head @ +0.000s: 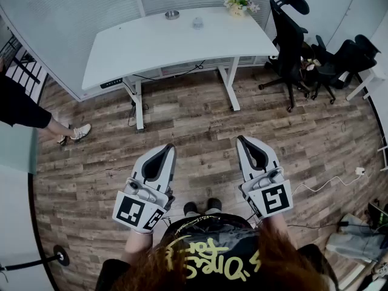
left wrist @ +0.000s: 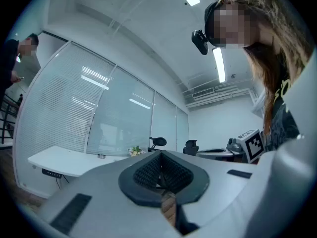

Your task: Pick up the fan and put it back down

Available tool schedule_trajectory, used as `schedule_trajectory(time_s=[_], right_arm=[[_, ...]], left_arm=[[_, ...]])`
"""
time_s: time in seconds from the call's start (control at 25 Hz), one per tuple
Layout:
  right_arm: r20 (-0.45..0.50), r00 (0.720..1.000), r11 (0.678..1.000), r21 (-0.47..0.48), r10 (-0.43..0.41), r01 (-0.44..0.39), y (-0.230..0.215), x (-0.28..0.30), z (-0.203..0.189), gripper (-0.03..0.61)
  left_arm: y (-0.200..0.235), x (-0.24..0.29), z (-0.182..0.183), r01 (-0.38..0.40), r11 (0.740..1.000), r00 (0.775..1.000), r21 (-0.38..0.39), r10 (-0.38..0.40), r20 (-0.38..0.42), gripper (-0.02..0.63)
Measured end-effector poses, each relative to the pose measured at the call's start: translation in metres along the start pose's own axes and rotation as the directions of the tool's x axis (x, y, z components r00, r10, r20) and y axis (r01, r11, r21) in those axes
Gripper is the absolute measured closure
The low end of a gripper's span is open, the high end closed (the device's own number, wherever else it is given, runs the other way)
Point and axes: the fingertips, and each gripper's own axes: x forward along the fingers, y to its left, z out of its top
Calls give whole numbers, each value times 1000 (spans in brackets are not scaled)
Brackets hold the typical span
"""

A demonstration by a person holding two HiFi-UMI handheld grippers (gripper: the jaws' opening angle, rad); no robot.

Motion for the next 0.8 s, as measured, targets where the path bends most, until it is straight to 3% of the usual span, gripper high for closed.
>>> schedule_trajectory(time_s=[0.8], right_arm=[[-5, 1000, 998, 56, 30, -29, 11, 2, -4, 576]], left_arm=[[0, -4, 6, 15, 1000, 1000, 17, -15, 1, 621]])
